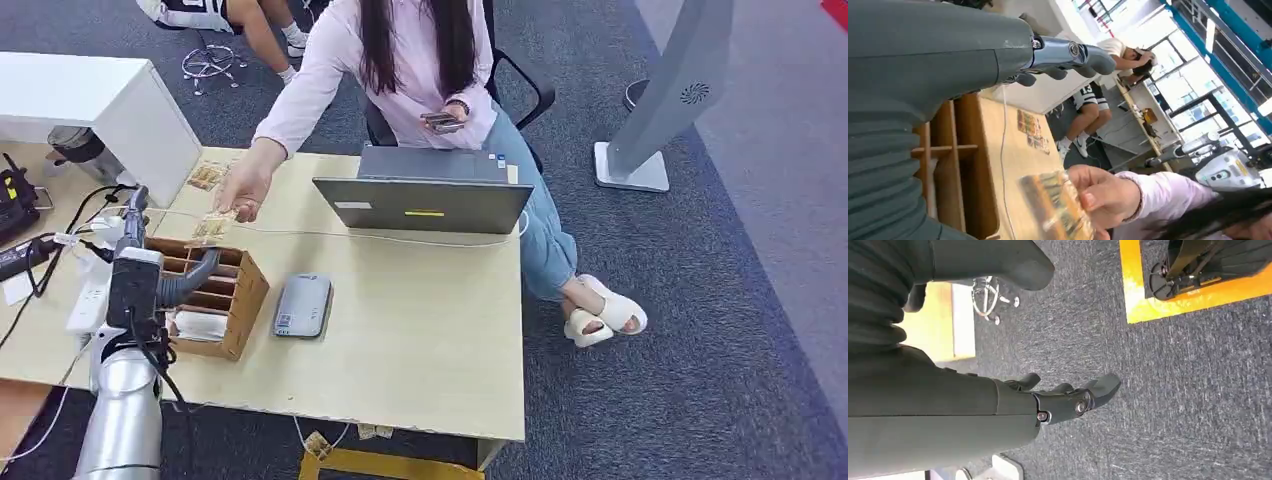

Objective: Pass the card to the sensor for recognition and then transmit it.

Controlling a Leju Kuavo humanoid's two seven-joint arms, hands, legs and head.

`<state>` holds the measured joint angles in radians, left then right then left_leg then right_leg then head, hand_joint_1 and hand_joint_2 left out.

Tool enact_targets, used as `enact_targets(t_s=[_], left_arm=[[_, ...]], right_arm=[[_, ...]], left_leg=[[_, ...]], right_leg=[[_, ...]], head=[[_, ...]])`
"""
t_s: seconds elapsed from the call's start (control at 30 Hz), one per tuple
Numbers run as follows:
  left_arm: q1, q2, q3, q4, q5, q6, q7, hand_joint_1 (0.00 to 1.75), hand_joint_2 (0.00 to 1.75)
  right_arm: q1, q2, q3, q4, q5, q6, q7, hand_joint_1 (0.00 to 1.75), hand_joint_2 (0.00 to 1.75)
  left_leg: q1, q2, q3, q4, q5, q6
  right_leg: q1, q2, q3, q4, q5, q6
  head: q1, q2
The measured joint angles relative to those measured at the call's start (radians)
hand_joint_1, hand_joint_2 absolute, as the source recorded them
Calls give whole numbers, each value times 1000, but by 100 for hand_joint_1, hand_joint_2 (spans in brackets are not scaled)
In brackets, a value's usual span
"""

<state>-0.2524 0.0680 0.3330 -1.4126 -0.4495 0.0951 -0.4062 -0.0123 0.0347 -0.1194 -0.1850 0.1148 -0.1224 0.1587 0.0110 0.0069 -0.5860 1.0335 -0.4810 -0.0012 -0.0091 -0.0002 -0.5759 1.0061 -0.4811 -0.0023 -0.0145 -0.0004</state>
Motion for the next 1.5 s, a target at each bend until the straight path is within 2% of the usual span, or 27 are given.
enact_targets(t_s=[0.53, 0.93, 0.97, 1.17, 1.2, 1.23, 1.27, 1.5], left_arm=[[-213, 182, -198, 183, -424, 224, 119, 0, 175], [-338, 301, -306, 306, -720, 388, 201, 0, 175], [-343, 304, -310, 312, -729, 393, 204, 0, 175], [-364, 319, -332, 342, -737, 396, 206, 0, 175], [-365, 319, -333, 346, -735, 396, 204, 12, 175], [-366, 320, -334, 348, -732, 396, 204, 12, 175], [-366, 320, -335, 350, -730, 396, 202, 175, 175], [-361, 329, -337, 354, -719, 397, 186, 175, 175]], right_arm=[[-7, -21, 37, 1, 64, 40, -5, 0, 175], [-13, -38, 65, 2, 117, 72, -12, 0, 175], [-13, -39, 66, 2, 117, 73, -12, 0, 0], [-14, -41, 72, 3, 128, 78, -12, 0, 0], [-15, -41, 73, 3, 130, 78, -12, 0, 0], [-15, -41, 73, 3, 131, 79, -12, 0, 0], [-15, -41, 74, 3, 133, 81, -12, 0, 0], [-15, -44, 74, 5, 135, 91, -27, 0, 0]], left_leg=[[0, 0, 0, 0, 1, -1], [0, 0, 0, 0, 1, -1], [0, 0, 0, 0, 1, -1], [0, 0, 0, 0, 1, -1], [0, 0, 0, 0, 1, -1], [0, 0, 0, 0, 1, -1], [0, 0, 0, 0, 1, -1], [0, 0, 0, 0, 1, -1]], right_leg=[[0, 1, 0, 0, 0, 0], [0, 1, 0, 1, 0, 0], [0, 1, 0, 1, 0, 0], [0, 1, 0, 1, 0, 0], [0, 1, 0, 1, 0, 0], [0, 1, 0, 1, 0, 0], [0, 1, 0, 1, 0, 0], [0, 1, 0, 1, 0, 0]], head=[[0, 0], [0, 0], [0, 0], [0, 0], [0, 0], [0, 0], [0, 0], [0, 0]])
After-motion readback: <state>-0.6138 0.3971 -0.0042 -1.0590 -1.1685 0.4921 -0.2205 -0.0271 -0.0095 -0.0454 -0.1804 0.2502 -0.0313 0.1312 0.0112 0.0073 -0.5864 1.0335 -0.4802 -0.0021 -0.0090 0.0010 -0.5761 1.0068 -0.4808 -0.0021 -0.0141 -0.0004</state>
